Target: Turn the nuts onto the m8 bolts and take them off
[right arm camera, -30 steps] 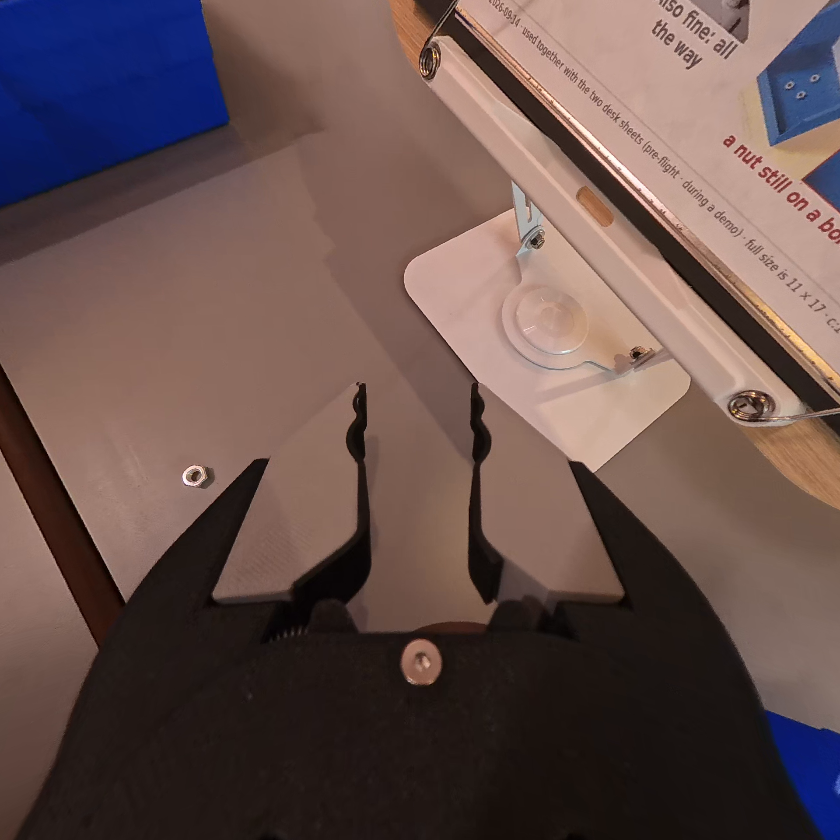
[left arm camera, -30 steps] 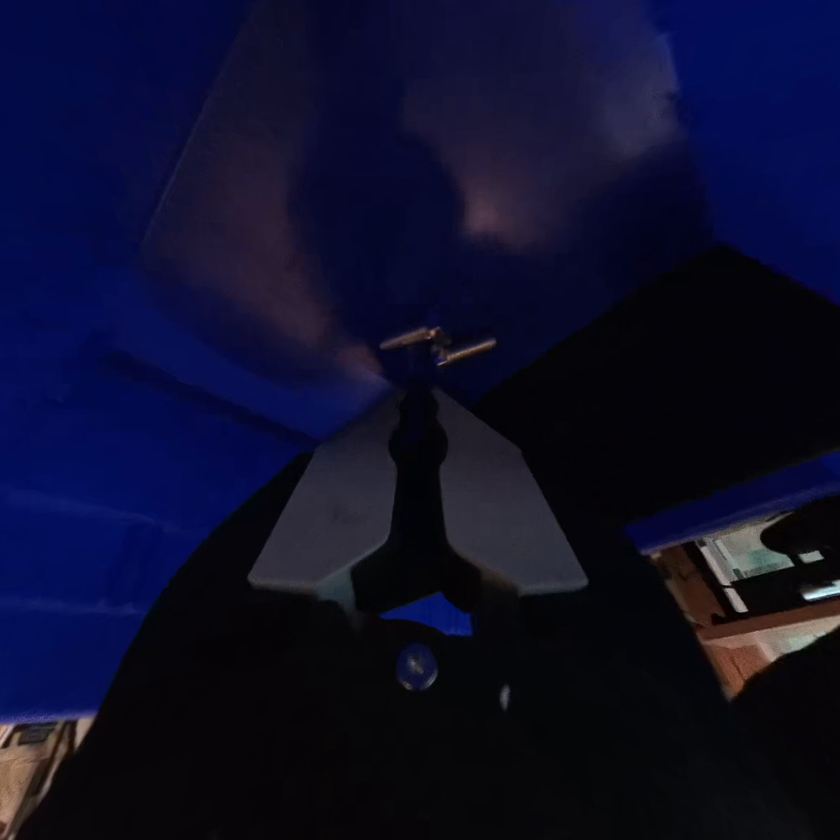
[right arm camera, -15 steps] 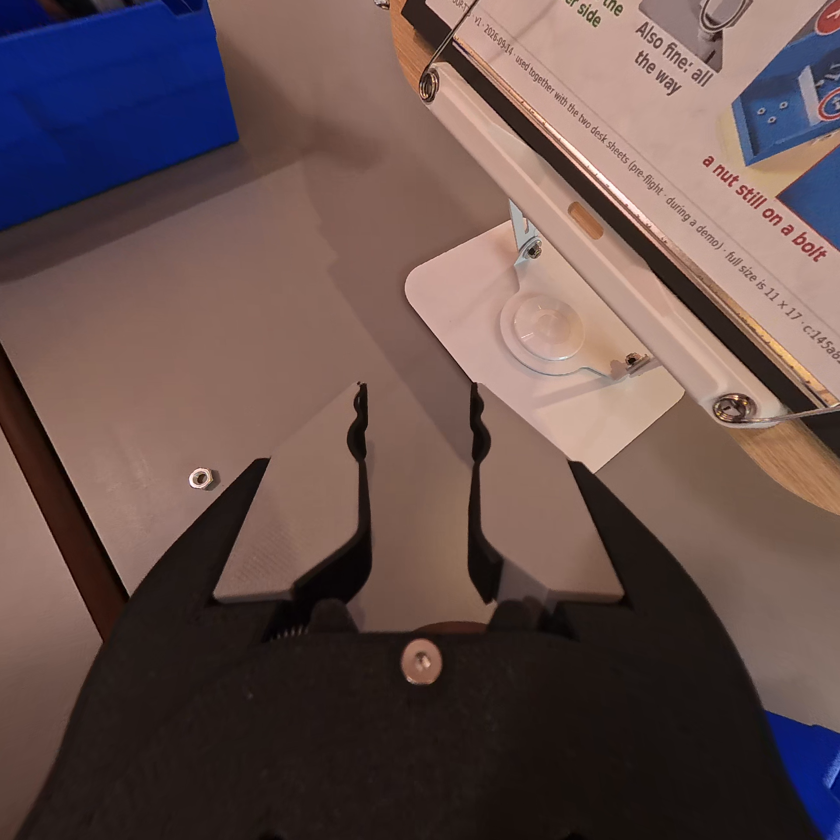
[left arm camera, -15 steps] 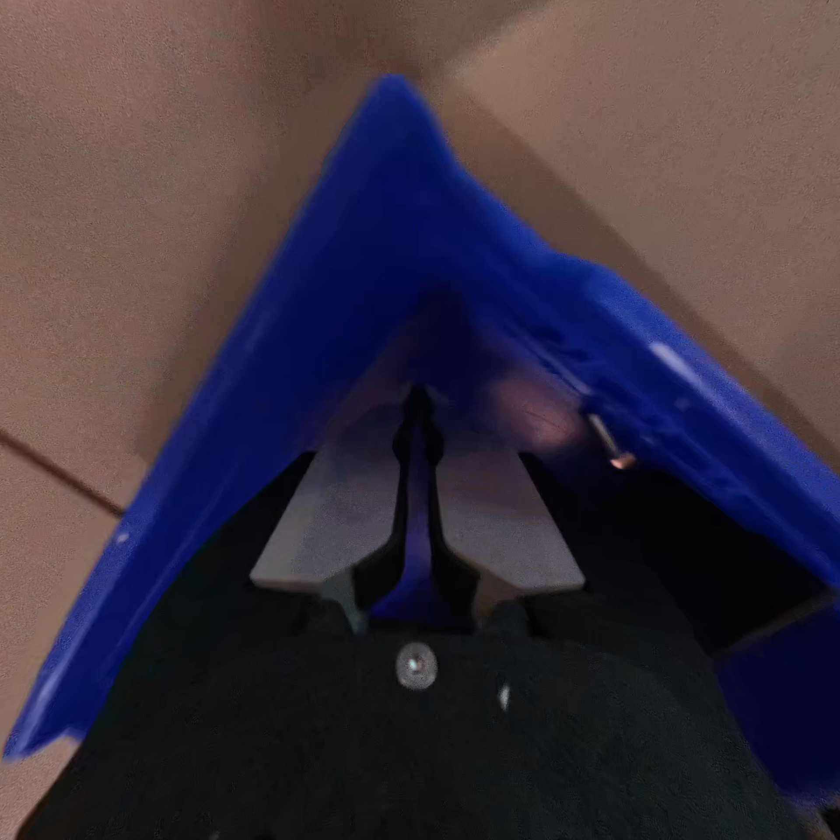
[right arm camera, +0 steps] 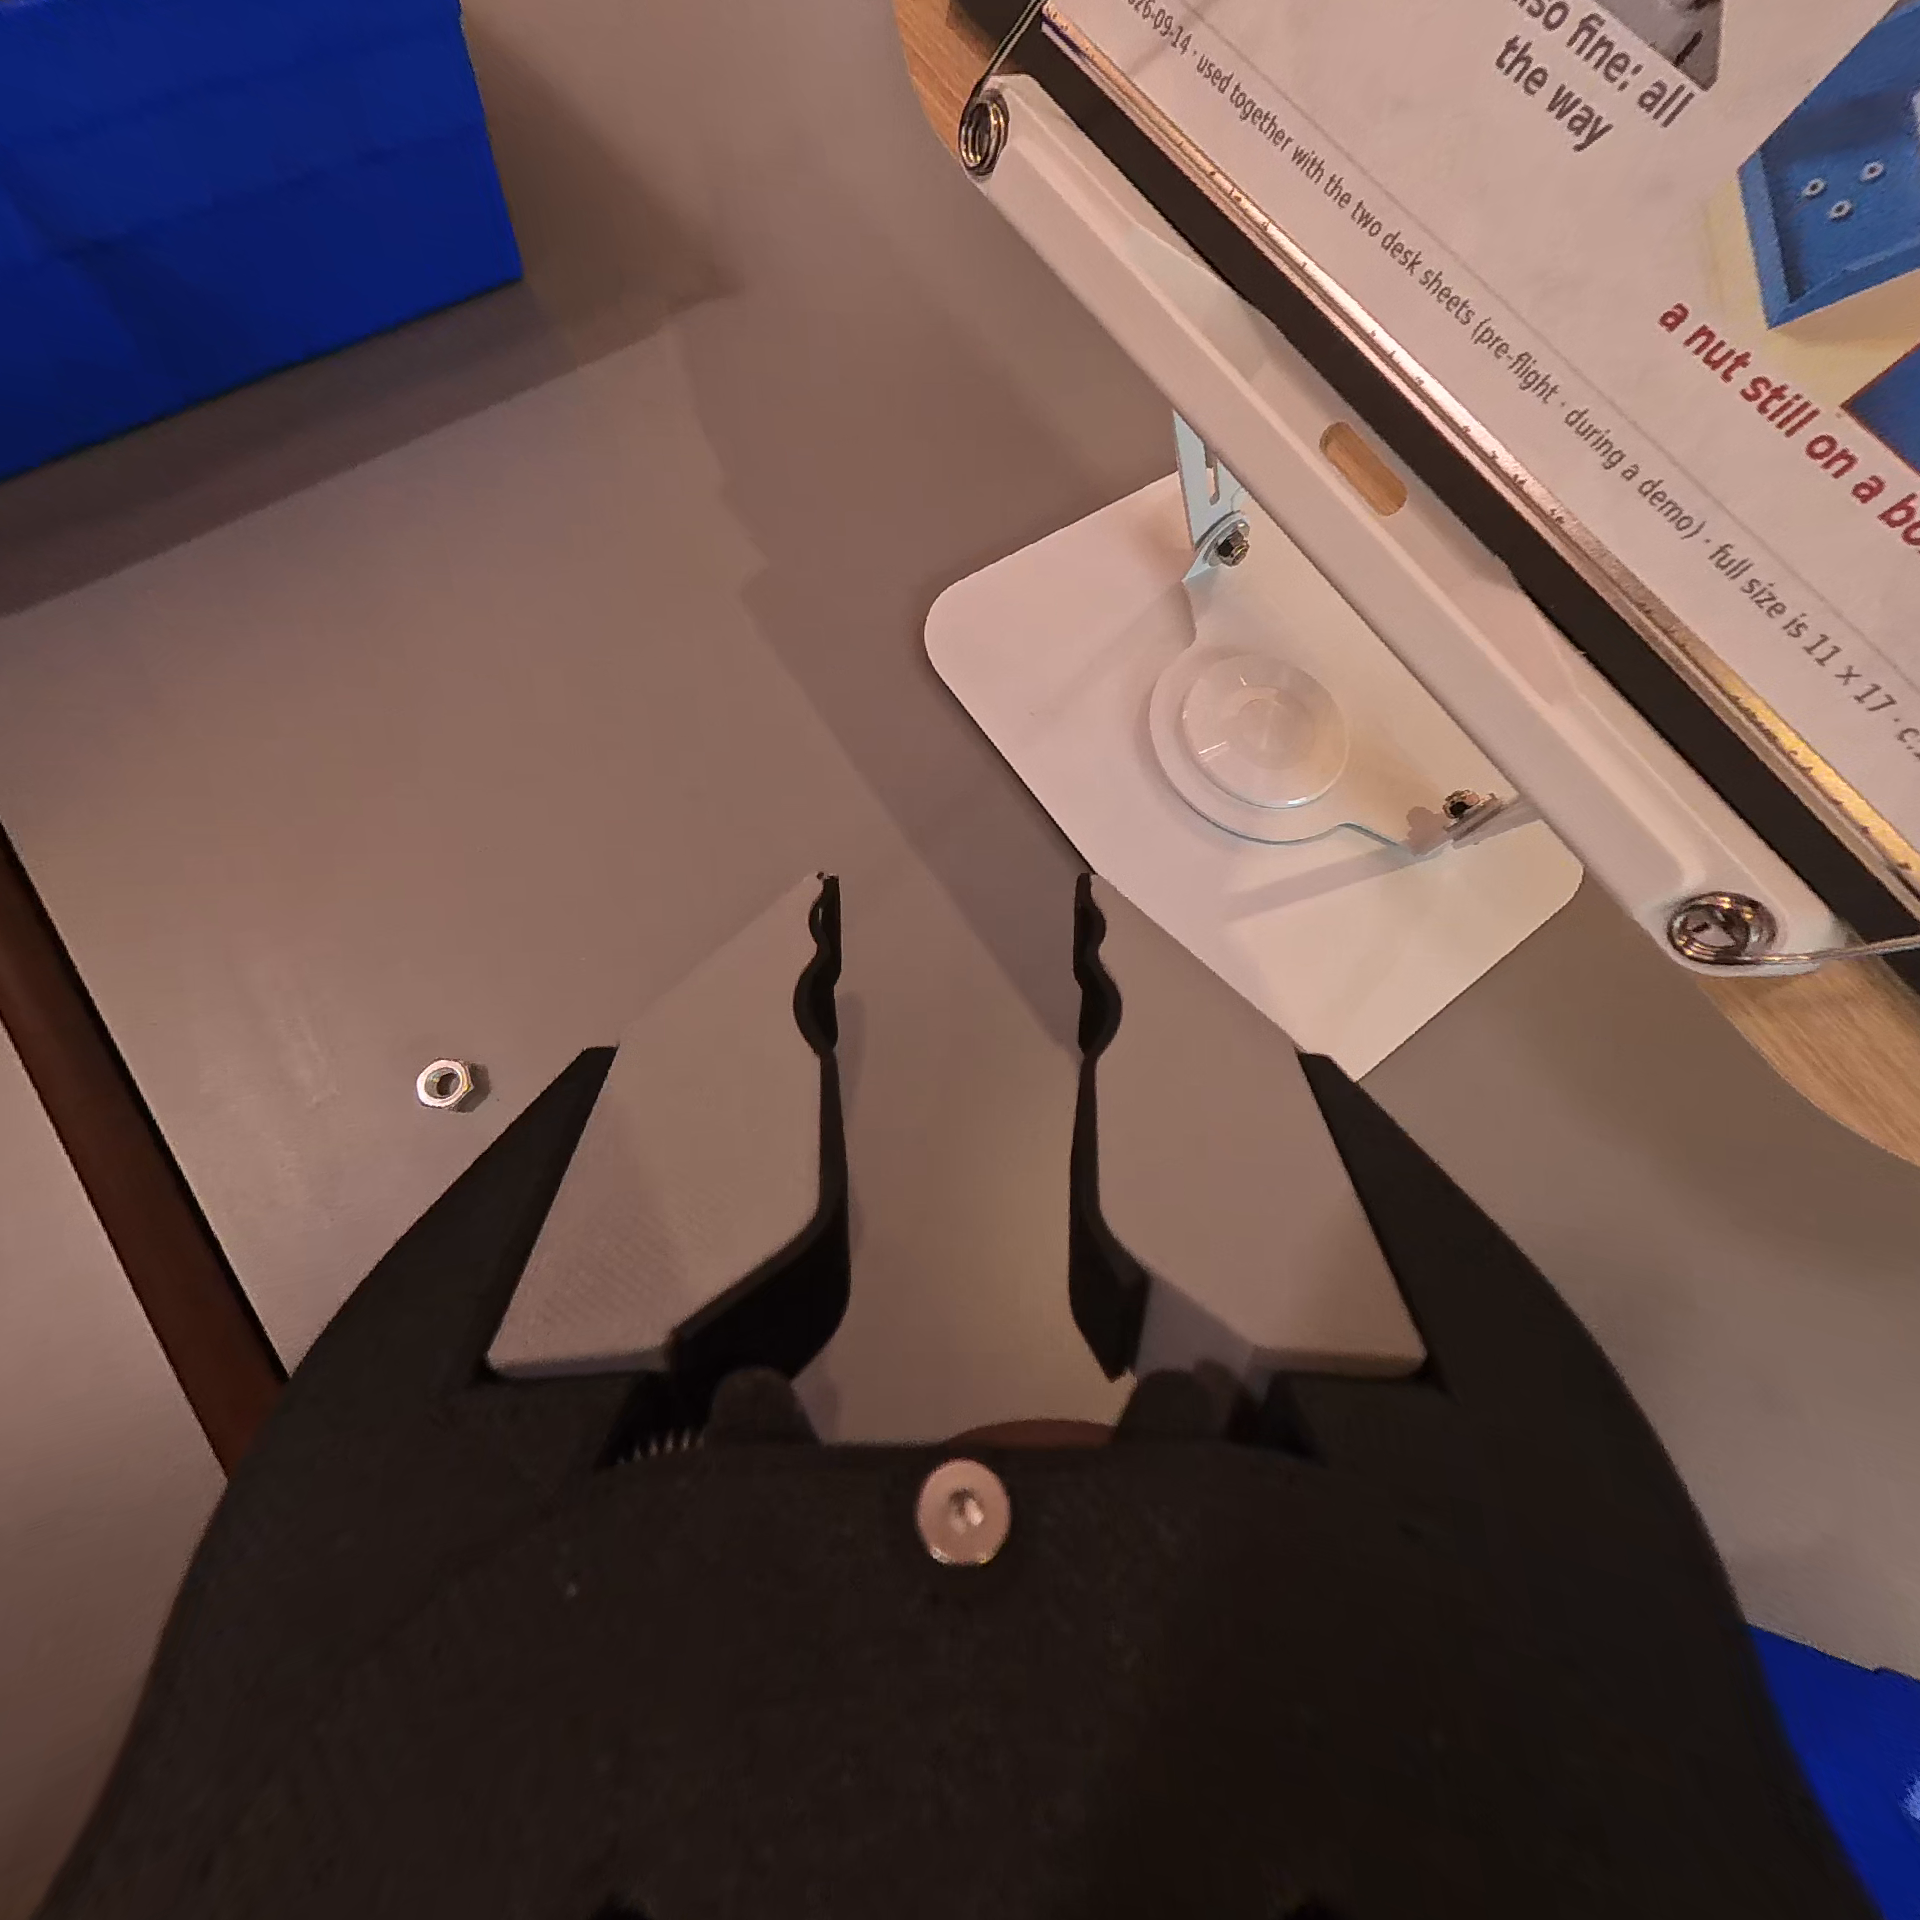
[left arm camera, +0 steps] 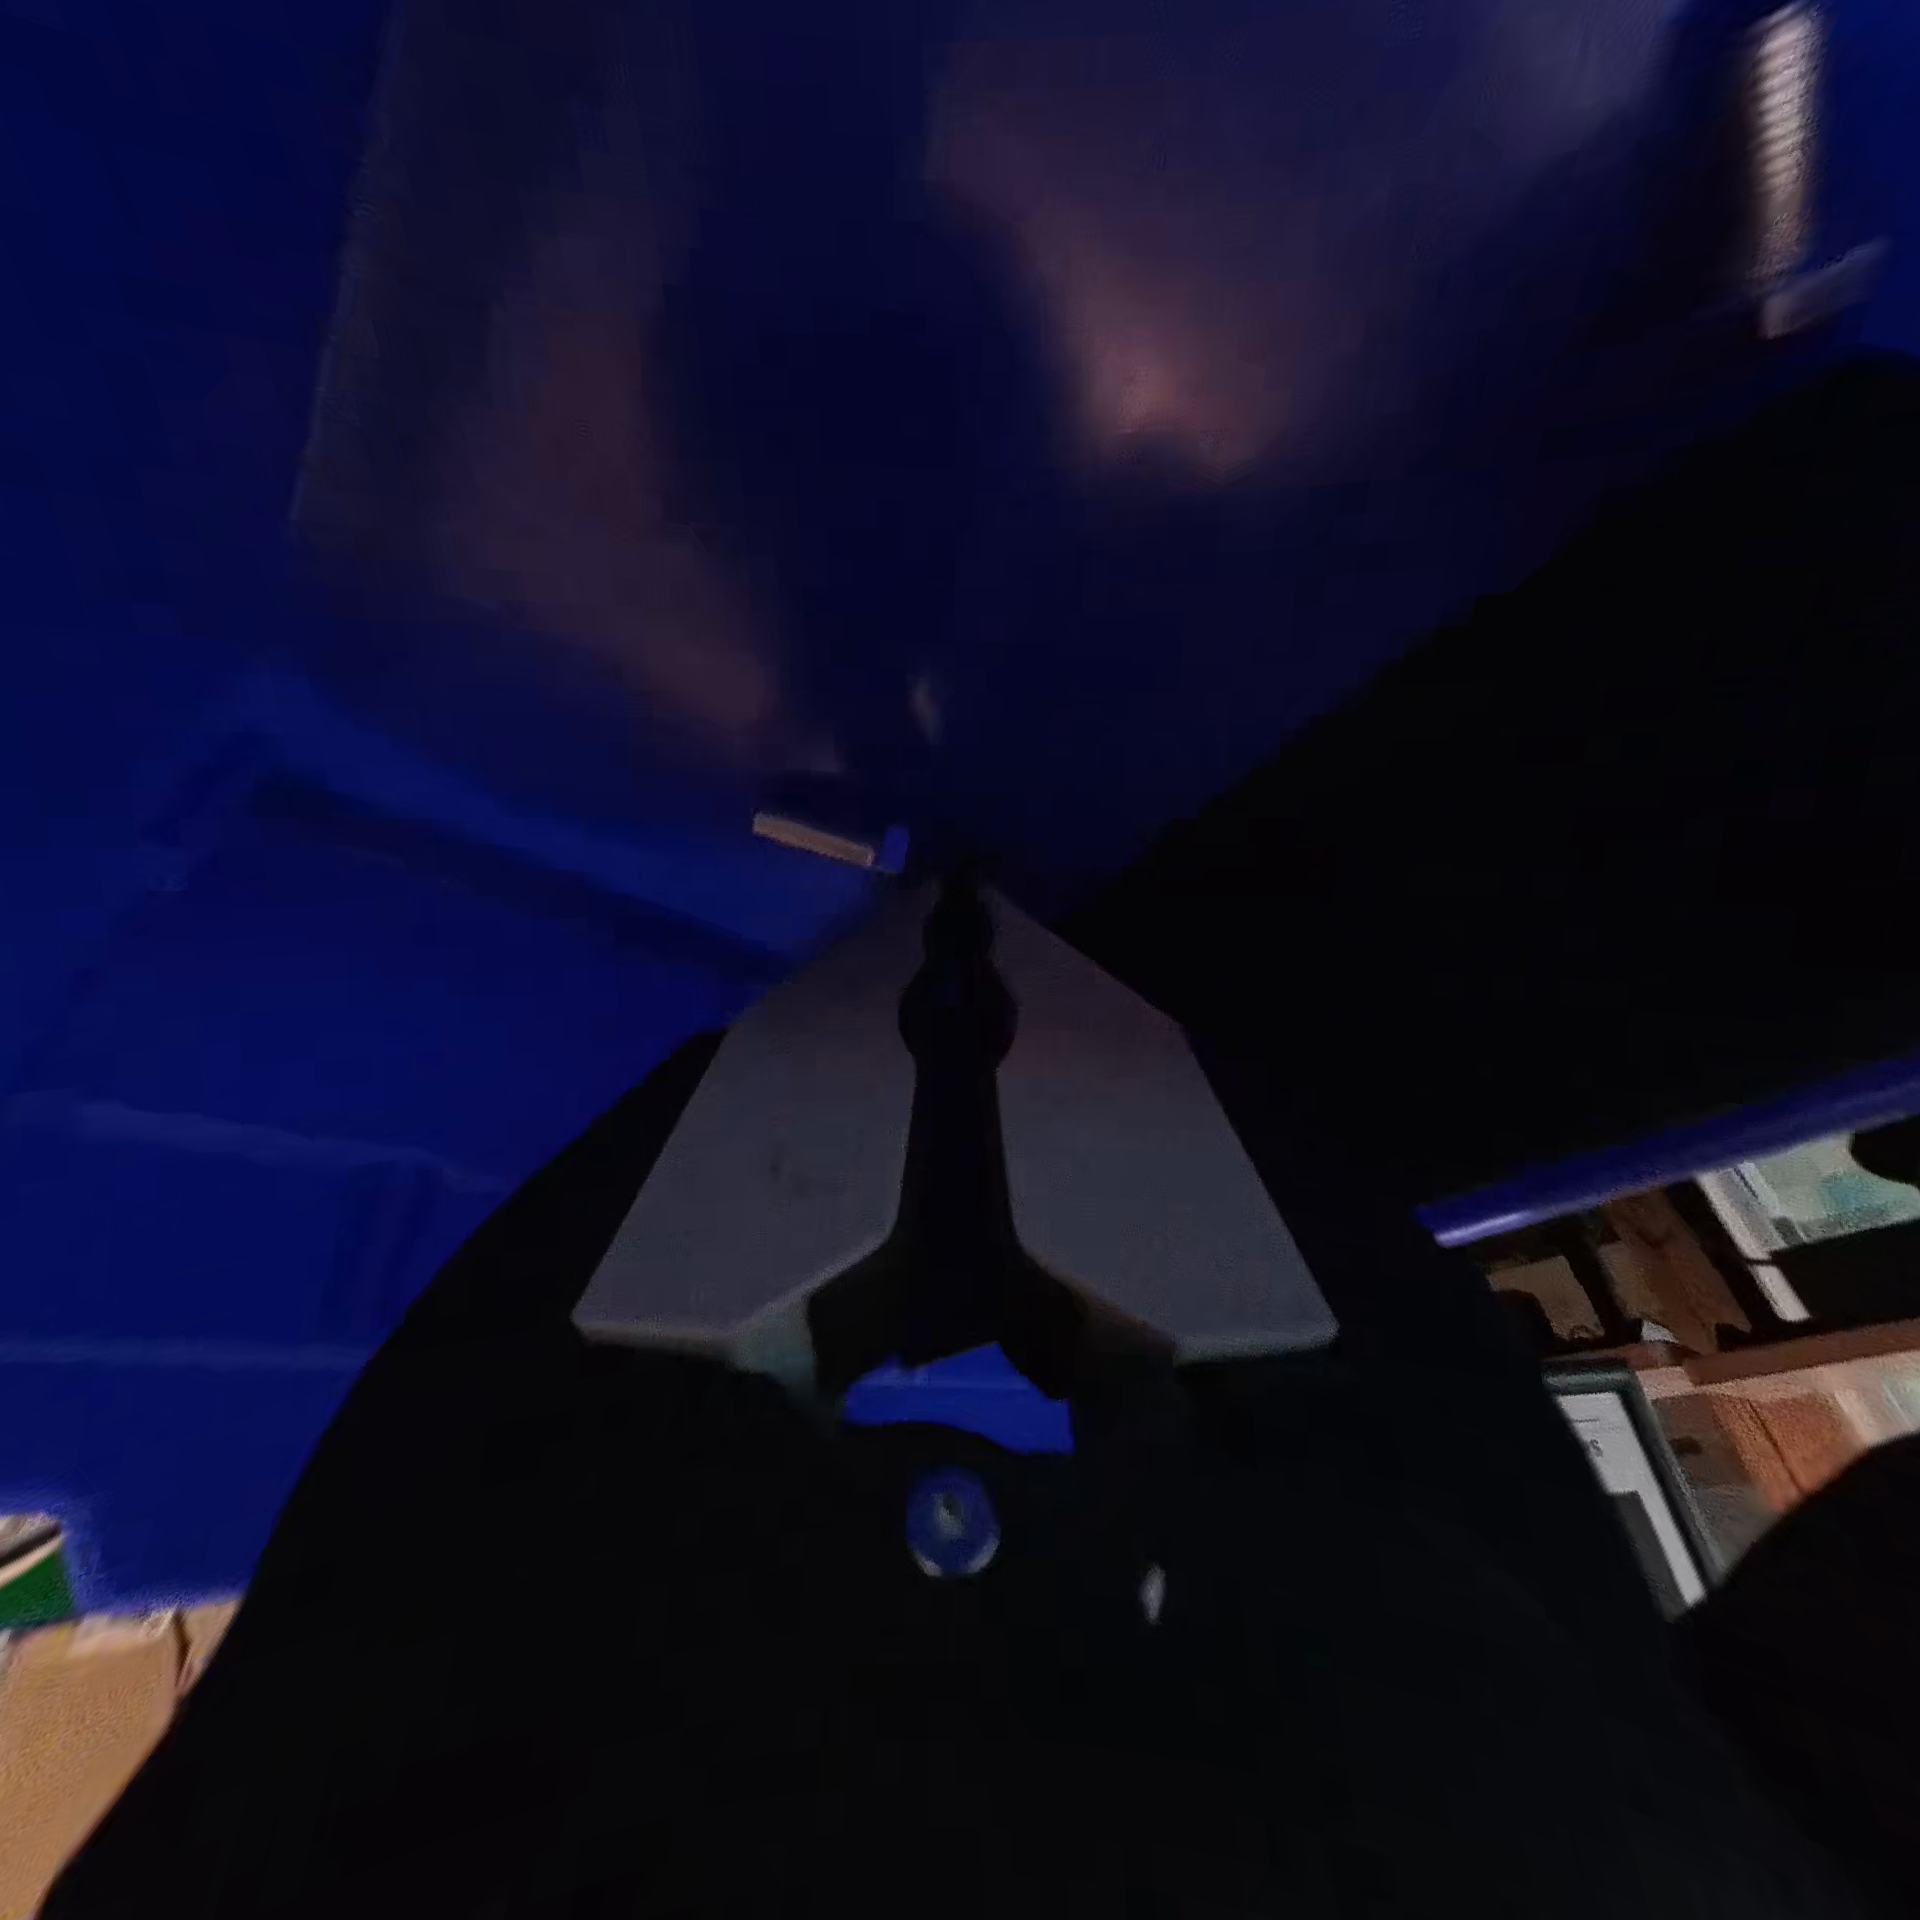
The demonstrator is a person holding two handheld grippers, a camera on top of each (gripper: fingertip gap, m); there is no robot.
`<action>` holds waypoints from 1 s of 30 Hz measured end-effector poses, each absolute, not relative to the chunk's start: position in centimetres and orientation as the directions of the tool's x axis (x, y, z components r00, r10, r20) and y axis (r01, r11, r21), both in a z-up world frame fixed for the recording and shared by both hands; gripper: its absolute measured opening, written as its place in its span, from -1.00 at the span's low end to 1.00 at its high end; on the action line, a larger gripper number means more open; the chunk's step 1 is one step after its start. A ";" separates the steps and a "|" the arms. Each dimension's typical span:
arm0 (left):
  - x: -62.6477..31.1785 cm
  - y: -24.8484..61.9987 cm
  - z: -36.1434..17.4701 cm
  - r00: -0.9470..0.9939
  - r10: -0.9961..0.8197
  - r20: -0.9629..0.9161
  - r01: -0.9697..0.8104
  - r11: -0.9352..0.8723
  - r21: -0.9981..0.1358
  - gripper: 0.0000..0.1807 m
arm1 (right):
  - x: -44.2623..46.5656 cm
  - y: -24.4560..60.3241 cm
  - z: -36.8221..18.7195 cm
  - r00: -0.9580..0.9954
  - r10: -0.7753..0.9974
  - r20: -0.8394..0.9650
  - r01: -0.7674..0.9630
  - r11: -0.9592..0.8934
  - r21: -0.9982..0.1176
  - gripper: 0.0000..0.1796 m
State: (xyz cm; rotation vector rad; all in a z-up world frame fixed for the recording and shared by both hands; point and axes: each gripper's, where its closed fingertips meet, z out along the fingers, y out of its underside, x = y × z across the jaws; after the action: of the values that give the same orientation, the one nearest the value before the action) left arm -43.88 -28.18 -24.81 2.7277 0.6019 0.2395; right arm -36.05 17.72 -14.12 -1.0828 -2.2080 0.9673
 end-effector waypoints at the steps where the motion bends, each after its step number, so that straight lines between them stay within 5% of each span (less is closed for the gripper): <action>1: -44.8 -29.5 -24.8 0.907 0.421 0.019 0.377 -0.832 0.407 -1.00 | -36.0 17.7 -14.1 -0.563 0.818 0.119 0.469 0.434 -0.769 -0.53; 3: -46.9 -32.6 -24.7 0.924 0.352 -0.148 0.376 -0.769 0.518 -1.00 | -36.0 17.7 -14.2 -0.563 0.818 0.119 0.468 0.434 -0.770 -0.53; 7: -47.7 -33.2 -24.8 0.914 0.361 -0.186 0.402 -0.741 0.537 -1.00 | -36.1 17.7 -14.2 -0.563 0.818 0.119 0.469 0.435 -0.769 -0.53; 12: -44.8 -27.2 -24.1 0.860 0.486 0.153 0.432 -0.854 0.289 -1.00 | -36.1 17.7 -14.2 -0.564 0.817 0.120 0.471 0.438 -0.766 -0.53; 14: -43.4 -26.6 -23.7 0.849 0.471 0.241 0.401 -0.870 0.286 -1.00 | -36.1 17.7 -14.2 -0.563 0.818 0.121 0.469 0.436 -0.768 -0.53; 18: -42.2 -28.0 -24.6 0.857 0.448 0.255 0.324 -0.853 0.409 -1.00 | -36.1 17.9 -14.3 -0.560 0.820 0.120 0.472 0.435 -0.767 -0.53; 22: -42.2 -24.5 -24.4 0.863 0.390 0.320 0.336 -0.918 0.212 -0.92 | -36.1 17.8 -14.4 -0.563 0.818 0.118 0.474 0.436 -0.765 -0.53; 30: -42.3 -23.0 -24.3 0.912 0.281 0.299 0.267 -0.960 0.087 -0.76 | -36.0 17.6 -14.6 -0.570 0.814 0.114 0.477 0.441 -0.761 -0.55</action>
State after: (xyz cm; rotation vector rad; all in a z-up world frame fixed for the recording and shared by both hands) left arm -42.30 -22.96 -24.28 3.0283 0.4343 0.4830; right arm -36.03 17.63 -14.56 -1.0844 -2.2267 0.9575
